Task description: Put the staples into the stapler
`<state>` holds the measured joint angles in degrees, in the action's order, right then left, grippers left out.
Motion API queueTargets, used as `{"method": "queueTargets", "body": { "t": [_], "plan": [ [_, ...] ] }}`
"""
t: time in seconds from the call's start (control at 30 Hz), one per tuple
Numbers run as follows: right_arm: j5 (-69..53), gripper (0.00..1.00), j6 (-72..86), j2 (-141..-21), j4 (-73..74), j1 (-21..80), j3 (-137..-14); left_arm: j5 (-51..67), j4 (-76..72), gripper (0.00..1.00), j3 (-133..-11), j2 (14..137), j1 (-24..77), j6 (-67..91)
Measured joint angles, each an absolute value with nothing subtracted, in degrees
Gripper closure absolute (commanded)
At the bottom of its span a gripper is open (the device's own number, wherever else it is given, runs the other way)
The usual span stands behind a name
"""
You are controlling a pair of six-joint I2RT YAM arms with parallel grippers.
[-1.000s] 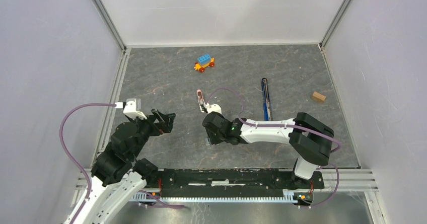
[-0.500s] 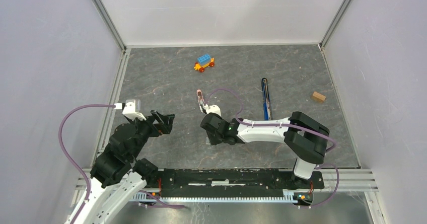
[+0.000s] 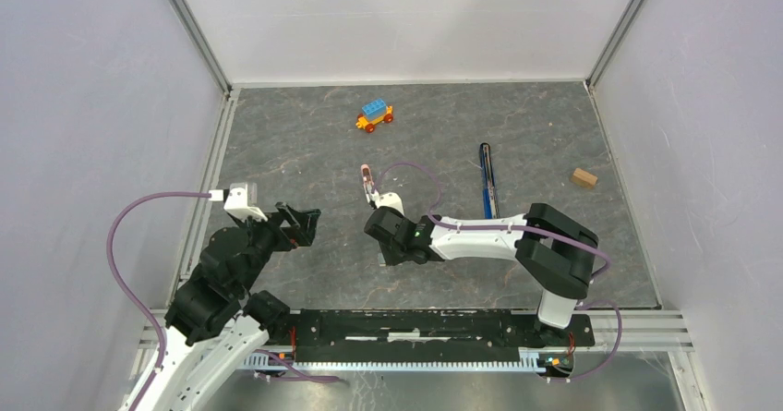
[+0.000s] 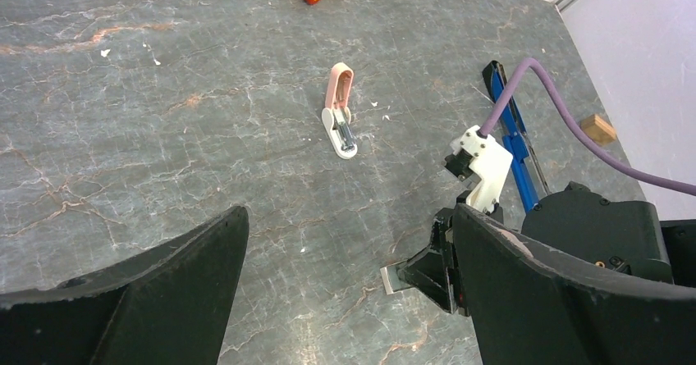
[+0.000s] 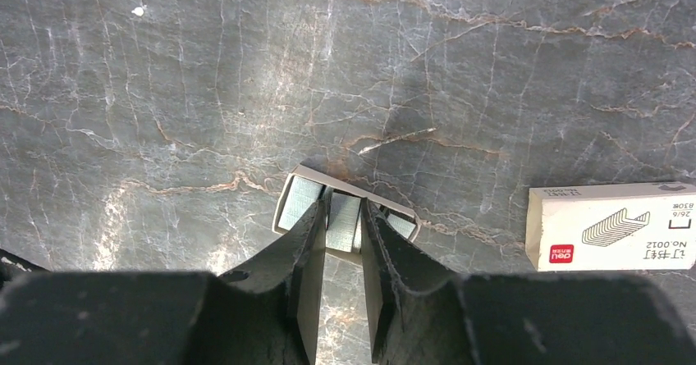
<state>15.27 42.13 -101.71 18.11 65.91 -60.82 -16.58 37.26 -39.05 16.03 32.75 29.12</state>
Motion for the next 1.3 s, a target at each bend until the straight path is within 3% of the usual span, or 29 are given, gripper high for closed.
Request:
{"method": "queueTargets", "body": {
  "t": [0.57,1.3],
  "plan": [
    [15.7,0.71,40.5,-103.1,20.4,66.0,-62.9,-16.6,37.3,0.00,-39.0,15.9,32.8,29.1],
    [18.2,0.78,38.3,-101.8,21.7,67.0,-64.0,-17.1,37.6,0.00,-39.0,15.6,32.8,29.1]
  ]
}}
